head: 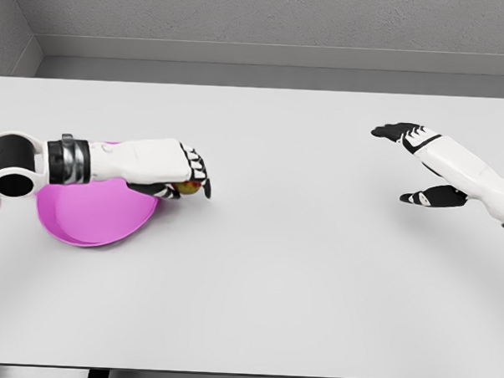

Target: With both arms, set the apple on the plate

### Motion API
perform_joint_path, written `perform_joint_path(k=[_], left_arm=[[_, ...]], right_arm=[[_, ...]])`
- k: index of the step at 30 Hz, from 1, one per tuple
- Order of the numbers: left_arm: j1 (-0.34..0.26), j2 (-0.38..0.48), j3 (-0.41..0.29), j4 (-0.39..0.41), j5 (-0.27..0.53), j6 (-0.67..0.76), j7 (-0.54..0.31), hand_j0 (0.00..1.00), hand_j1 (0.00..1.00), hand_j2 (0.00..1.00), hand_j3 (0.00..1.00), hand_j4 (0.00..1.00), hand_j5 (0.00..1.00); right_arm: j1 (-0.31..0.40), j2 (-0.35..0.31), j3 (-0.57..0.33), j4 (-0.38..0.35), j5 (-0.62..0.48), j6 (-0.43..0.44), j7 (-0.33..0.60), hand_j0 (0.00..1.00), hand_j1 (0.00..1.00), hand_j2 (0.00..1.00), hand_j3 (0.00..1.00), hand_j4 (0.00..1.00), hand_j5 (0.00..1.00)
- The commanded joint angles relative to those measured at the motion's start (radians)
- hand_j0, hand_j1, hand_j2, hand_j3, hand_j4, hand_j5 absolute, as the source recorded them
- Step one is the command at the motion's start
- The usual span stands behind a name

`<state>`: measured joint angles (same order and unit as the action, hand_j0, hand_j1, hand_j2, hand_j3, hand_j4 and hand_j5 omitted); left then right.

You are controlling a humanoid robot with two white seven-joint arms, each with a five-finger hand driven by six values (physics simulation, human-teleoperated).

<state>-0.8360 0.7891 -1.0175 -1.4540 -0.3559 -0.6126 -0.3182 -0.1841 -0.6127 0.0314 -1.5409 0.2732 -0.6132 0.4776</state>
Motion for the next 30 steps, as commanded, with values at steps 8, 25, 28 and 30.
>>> perform_joint_path(k=[8,25,28,30], left_arm=[[0.037,0.113,0.068,0.001,0.055,0.002,0.001,0.61,0.61,0.61,0.61,0.61,0.61],[0.123,0.242,0.171,0.020,0.137,0.002,0.010,1.00,1.00,1.00,1.00,1.00,1.00],[0.126,0.285,0.205,0.021,0.137,0.002,0.010,1.00,1.00,1.00,1.00,1.00,1.00],[0.132,0.337,0.217,0.021,0.137,0.002,0.010,1.00,1.00,1.00,1.00,1.00,1.00]], right_arm=[[0.000,-0.001,-0.001,-0.001,-0.008,0.002,-0.001,1.00,1.00,1.00,1.00,1.00,1.00],[0.002,-0.001,-0.001,-0.002,-0.008,0.002,-0.001,1.00,1.00,1.00,1.00,1.00,1.00],[0.002,-0.001,-0.001,-0.002,-0.008,0.002,-0.001,1.00,1.00,1.00,1.00,1.00,1.00],[0.002,-0.001,-0.001,-0.002,-0.008,0.002,-0.001,1.00,1.00,1.00,1.00,1.00,1.00]])
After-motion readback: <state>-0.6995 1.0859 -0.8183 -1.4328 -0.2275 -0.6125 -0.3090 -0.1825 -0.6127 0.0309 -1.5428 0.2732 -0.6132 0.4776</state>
